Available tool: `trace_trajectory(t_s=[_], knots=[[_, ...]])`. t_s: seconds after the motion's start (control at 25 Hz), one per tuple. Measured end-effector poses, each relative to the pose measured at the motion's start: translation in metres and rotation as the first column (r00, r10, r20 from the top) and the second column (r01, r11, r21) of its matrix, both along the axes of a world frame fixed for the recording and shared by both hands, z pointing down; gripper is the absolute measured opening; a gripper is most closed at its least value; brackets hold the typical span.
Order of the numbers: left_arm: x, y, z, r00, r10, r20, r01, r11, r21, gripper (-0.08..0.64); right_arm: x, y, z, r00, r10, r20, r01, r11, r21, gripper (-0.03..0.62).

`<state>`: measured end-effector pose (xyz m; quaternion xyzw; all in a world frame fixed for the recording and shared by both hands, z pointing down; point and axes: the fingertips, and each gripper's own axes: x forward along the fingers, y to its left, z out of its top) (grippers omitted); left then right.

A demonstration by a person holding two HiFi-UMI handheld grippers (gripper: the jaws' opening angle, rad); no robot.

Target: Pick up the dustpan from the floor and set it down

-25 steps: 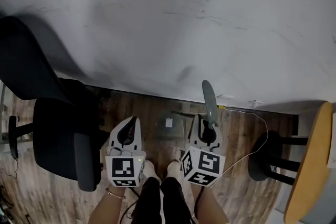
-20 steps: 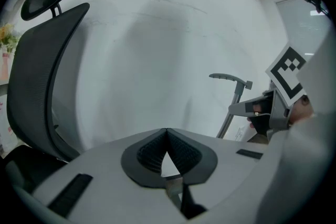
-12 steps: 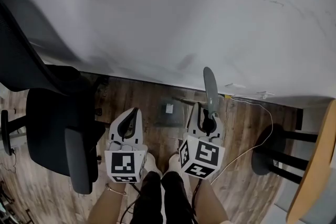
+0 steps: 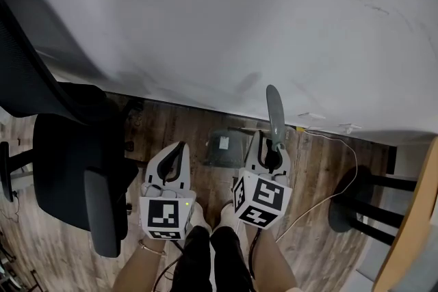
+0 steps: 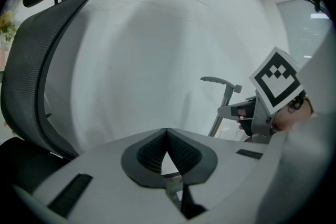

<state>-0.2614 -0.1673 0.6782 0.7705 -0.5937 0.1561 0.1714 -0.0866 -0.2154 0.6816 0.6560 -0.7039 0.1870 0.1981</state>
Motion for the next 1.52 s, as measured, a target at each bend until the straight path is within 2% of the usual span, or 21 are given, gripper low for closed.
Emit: trace_trajectory(t_s=[0.84,1.12,1.52], knots=[[0.007,-0.008,0.005,1.000,0.018,-0.018,-0.018,1.000,-0.006,0.009,0.014,-0.033,0.010,0.999,0.038,-0.013,-0.038,0.999,0.002,0.095],[0.015,-0.011,0.008,0.999,0.035,-0.013,-0.035,0.999,-0.010,0.009,0.014,-0.035,0.010,1.000,0.026,-0.015,-0.026,1.000,0.018,0.095],[0.025,-0.014,0.004,0.999,0.035,-0.010,-0.035,0.999,-0.005,0.009,0.016,-0.034,0.009,0.999,-0.024,0.031,0.024,1.000,0.018,0.101]])
